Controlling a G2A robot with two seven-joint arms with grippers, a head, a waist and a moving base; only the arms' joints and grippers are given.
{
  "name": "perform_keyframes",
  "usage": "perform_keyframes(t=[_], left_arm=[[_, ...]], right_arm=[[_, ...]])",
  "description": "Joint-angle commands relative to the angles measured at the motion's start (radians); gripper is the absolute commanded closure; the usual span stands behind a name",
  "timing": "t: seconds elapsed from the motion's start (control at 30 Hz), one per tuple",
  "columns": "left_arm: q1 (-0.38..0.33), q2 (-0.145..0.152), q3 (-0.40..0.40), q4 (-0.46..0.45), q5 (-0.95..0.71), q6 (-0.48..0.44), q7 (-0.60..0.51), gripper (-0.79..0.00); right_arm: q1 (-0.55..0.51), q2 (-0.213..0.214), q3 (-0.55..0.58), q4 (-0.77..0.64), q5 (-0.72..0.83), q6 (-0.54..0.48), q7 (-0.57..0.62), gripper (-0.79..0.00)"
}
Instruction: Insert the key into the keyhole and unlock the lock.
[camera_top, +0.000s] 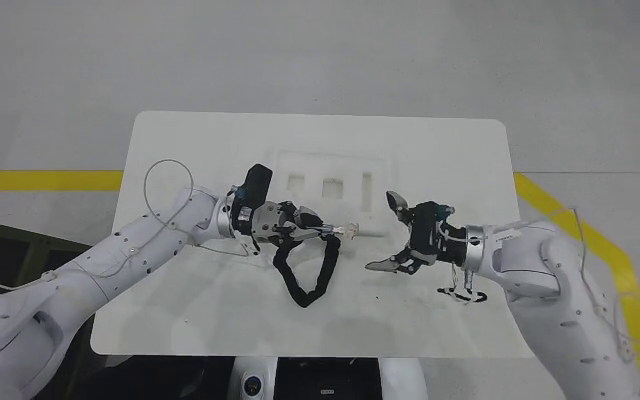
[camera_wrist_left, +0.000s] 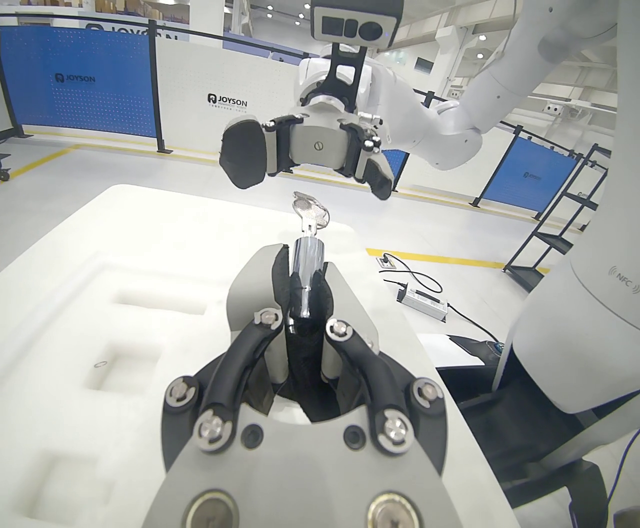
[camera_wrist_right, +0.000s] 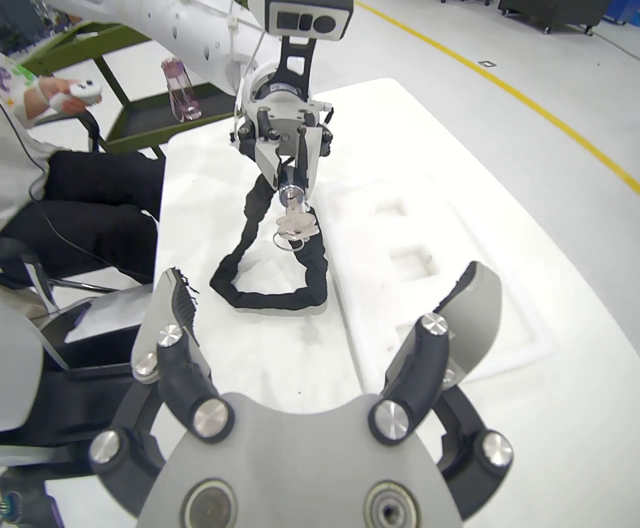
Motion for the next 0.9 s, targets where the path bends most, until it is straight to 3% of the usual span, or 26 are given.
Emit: perform_keyframes(t=[0.0, 0.33, 0.37, 0.43, 0.5, 0.67, 0.87], left_arm=[[0.0, -0.001, 0.0, -0.002, -0.007, 0.0, -0.009, 0.0], [0.006, -0.005, 0.0, -0.009, -0.05, 0.0, -0.052, 0.0], [0.006, -0.005, 0.0, -0.01, -0.052, 0.0, -0.054, 0.0], [0.007, -0.004, 0.0, -0.009, -0.058, 0.0, -0.058, 0.0], [0.008, -0.003, 0.0, -0.01, -0.062, 0.0, -0.059, 0.0], [0.011, -0.001, 0.0, -0.012, -0.069, 0.0, -0.059, 0.0], [0.015, 0.001, 0.0, -0.015, -0.072, 0.0, -0.061, 0.0]], right_arm=[[-0.001, -0.005, -0.018, -0.007, -0.128, 0.013, -0.077, -0.785], [-0.028, -0.016, -0.075, -0.036, -0.493, 0.131, -0.331, -0.785], [-0.032, -0.016, -0.077, -0.038, -0.511, 0.138, -0.344, -0.736], [-0.04, -0.015, -0.077, -0.047, -0.548, 0.148, -0.36, -0.453], [-0.048, -0.014, -0.076, -0.06, -0.581, 0.159, -0.371, -0.382], [-0.074, -0.011, -0.073, -0.103, -0.663, 0.202, -0.386, -0.302], [-0.101, -0.009, -0.076, -0.147, -0.751, 0.245, -0.402, -0.286]])
